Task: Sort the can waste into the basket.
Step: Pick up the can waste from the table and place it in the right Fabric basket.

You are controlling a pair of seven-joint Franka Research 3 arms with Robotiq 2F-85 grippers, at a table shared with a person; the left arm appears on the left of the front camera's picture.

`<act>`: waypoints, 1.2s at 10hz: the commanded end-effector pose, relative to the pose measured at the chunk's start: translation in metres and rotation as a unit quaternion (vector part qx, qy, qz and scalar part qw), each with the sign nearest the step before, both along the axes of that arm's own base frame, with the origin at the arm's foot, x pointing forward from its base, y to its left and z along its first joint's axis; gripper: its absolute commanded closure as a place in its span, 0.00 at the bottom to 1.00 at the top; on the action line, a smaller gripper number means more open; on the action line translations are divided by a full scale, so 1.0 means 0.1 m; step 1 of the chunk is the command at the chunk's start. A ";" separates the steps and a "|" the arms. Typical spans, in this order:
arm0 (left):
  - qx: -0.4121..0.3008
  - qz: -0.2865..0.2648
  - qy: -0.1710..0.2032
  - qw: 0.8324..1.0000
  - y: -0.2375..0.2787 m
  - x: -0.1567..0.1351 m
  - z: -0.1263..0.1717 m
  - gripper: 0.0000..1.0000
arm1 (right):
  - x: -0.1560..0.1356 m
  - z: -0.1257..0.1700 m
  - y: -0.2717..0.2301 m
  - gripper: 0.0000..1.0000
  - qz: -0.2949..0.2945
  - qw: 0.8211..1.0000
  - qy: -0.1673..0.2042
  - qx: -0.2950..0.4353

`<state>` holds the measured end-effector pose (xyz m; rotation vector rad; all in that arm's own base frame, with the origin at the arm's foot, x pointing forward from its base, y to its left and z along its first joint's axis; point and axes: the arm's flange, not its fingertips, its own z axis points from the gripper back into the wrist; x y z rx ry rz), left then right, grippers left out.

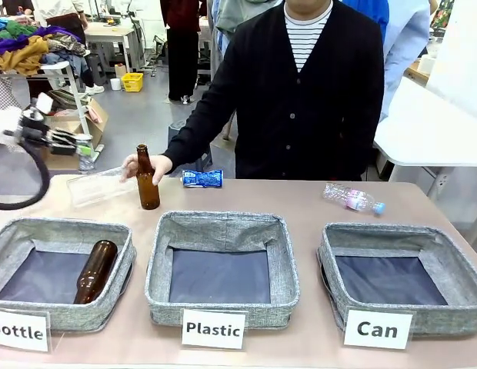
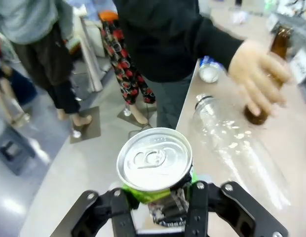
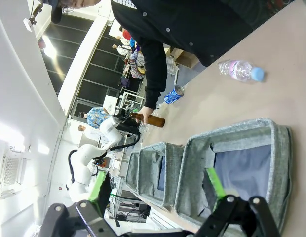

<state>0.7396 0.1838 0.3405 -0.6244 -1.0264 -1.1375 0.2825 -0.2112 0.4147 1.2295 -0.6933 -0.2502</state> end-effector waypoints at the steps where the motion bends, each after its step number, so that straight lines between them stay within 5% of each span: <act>1: -0.009 -0.021 -0.069 0.997 0.22 -0.94 0.62 1.00 | 0.03 0.01 0.00 0.00 -0.004 1.000 -0.020 0.002; 4: 0.062 -0.063 -0.090 0.992 0.72 -2.33 1.07 1.00 | 0.03 0.01 0.00 0.00 -0.004 1.000 -0.020 0.002; 7: 0.118 -0.225 -0.168 0.952 0.83 -3.54 0.81 1.00 | 0.03 0.01 0.00 0.00 -0.004 1.000 -0.020 0.002; 8: 0.122 -0.254 -0.196 0.939 0.72 -3.69 0.69 1.00 | 0.03 0.01 0.00 0.00 -0.004 1.000 -0.020 0.002; 9: 0.117 -0.197 -0.216 0.949 0.65 -3.67 0.64 0.83 | 0.03 0.01 0.00 0.00 -0.004 1.000 -0.020 0.002; 10: 0.090 -0.197 -0.106 0.970 0.77 -3.43 1.18 0.83 | 0.03 0.01 0.00 0.00 -0.004 1.000 -0.020 0.002; 12: 0.090 -0.197 -0.106 0.970 0.77 -3.43 1.18 0.83 | 0.03 0.01 0.00 0.00 -0.004 1.000 -0.020 0.002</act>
